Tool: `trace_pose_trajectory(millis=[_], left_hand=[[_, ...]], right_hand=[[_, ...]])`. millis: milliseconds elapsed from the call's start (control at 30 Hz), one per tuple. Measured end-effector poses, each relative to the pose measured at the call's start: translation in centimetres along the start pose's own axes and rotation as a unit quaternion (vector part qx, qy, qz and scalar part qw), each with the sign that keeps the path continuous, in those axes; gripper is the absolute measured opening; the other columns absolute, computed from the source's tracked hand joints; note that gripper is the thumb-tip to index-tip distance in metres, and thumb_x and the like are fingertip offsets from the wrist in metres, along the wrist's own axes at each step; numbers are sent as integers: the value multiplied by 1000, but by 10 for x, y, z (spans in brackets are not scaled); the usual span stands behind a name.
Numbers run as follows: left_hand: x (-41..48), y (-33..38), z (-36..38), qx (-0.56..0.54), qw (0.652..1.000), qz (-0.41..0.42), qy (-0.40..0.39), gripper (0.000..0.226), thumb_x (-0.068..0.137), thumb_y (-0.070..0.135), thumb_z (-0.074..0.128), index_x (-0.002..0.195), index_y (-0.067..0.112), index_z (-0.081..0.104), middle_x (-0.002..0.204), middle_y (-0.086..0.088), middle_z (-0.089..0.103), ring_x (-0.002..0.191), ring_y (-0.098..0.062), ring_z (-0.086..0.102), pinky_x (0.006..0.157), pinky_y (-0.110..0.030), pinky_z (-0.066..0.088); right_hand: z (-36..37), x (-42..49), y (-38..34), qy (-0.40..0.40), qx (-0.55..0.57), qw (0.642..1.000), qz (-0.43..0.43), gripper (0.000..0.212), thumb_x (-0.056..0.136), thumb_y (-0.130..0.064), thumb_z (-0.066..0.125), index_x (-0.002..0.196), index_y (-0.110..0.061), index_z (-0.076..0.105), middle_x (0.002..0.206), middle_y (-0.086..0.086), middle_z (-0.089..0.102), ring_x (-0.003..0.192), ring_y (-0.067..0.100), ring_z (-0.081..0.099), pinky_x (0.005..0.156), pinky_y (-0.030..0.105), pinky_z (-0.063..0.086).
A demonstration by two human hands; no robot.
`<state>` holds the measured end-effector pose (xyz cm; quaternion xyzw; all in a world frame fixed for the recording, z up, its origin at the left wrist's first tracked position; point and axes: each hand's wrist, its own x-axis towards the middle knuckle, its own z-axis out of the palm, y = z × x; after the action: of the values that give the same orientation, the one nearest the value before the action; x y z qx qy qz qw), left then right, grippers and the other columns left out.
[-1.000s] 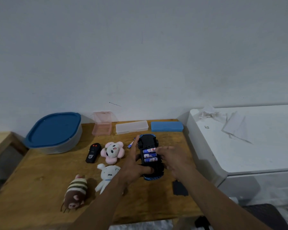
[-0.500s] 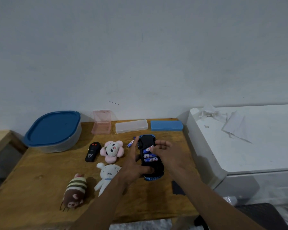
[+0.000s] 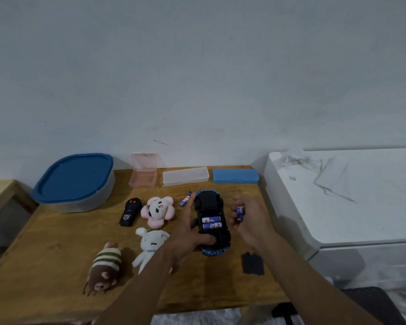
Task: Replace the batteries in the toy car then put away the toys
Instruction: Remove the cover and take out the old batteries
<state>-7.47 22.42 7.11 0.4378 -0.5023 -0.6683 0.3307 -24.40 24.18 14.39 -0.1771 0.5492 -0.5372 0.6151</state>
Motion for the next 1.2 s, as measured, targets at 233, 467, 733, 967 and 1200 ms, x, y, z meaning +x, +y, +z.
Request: trace_pose_trajectory(millis=[233, 467, 733, 967, 1200], left_hand=[[0, 3, 0, -3, 1000, -13, -9, 116, 68, -12, 75, 131, 70, 22, 130, 0, 60, 116, -26, 62, 88, -58, 54], [2, 12, -5, 18, 996, -38, -82, 116, 67, -10, 74, 141, 62, 20, 136, -6, 57, 115, -33, 62, 90, -57, 53], [-2, 20, -11, 6, 991, -59, -118, 119, 65, -16, 71, 143, 59, 21, 137, -9, 56, 116, -37, 60, 82, -50, 55], [-5, 15, -8, 30, 991, -52, -123, 118, 67, -17, 72, 144, 57, 21, 142, 0, 51, 120, -30, 59, 85, -52, 55], [-6, 14, -1, 39, 991, -47, -122, 117, 68, -20, 71, 142, 57, 25, 136, 3, 56, 119, -21, 60, 90, -60, 52]], right_hand=[[-2, 5, 0, 18, -392, 918, -54, 11, 91, -26, 60, 87, -18, 65, 70, -3, 54, 59, 10, 45, 51, 22, 39], [3, 5, -3, -147, -653, 705, -233, 19, 92, -23, 56, 108, -29, 67, 114, -8, 63, 103, 9, 56, 86, 24, 47], [2, 16, 1, -236, -725, 580, -286, 25, 92, -25, 52, 114, -35, 55, 103, -1, 56, 86, 14, 56, 79, 29, 49], [-2, 16, 1, -270, -741, 532, -308, 27, 93, -27, 44, 116, -41, 46, 92, -6, 49, 78, 9, 49, 65, 23, 36], [-9, 13, 4, -271, -697, 583, -317, 12, 92, -27, 48, 90, -37, 40, 86, -7, 50, 71, 4, 44, 66, 21, 37]])
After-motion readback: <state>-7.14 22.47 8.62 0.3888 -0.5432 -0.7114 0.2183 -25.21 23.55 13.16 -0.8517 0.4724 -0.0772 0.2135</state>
